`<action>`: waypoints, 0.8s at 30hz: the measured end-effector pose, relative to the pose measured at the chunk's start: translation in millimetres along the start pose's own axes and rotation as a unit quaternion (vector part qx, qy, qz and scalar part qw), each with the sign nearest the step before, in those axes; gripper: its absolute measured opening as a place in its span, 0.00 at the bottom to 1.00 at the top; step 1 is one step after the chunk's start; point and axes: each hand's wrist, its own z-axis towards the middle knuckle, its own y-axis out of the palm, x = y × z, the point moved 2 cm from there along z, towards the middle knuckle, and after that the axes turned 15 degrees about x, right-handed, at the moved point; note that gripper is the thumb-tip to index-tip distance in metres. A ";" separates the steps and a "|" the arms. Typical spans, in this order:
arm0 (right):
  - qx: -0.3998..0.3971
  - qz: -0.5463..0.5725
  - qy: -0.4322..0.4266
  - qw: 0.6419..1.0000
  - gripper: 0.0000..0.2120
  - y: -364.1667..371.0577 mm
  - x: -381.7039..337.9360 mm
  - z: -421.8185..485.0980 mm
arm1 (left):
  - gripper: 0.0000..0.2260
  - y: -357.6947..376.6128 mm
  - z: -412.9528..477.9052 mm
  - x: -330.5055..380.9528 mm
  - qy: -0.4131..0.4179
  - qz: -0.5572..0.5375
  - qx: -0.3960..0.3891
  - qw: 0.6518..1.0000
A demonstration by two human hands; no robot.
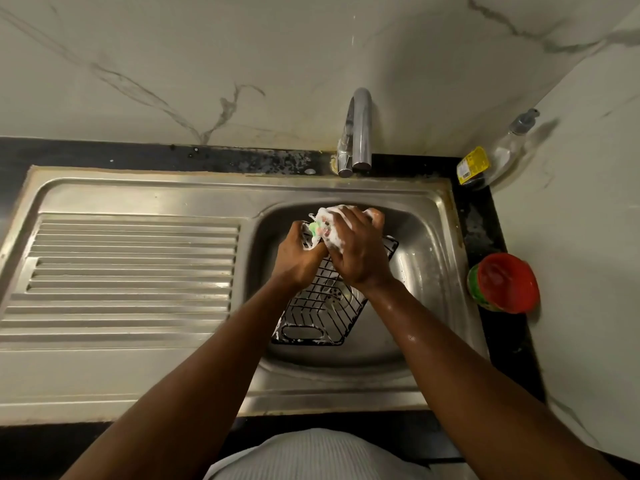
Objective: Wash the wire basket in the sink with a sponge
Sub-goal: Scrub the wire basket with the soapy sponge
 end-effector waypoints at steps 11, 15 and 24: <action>0.024 -0.031 0.027 0.999 0.21 -1.3 4.9 -12.2 | 0.21 -1.4 -1.7 5.3 -0.013 0.012 -0.032 0.999; 0.040 -0.028 0.005 0.999 0.19 -5.9 9.2 -16.4 | 0.20 -3.3 -2.5 5.8 -0.022 0.027 -0.051 0.998; 0.036 -0.058 -0.039 0.997 0.19 -19.1 16.1 -15.9 | 0.30 -5.5 -5.4 7.1 -0.042 0.038 -0.059 0.997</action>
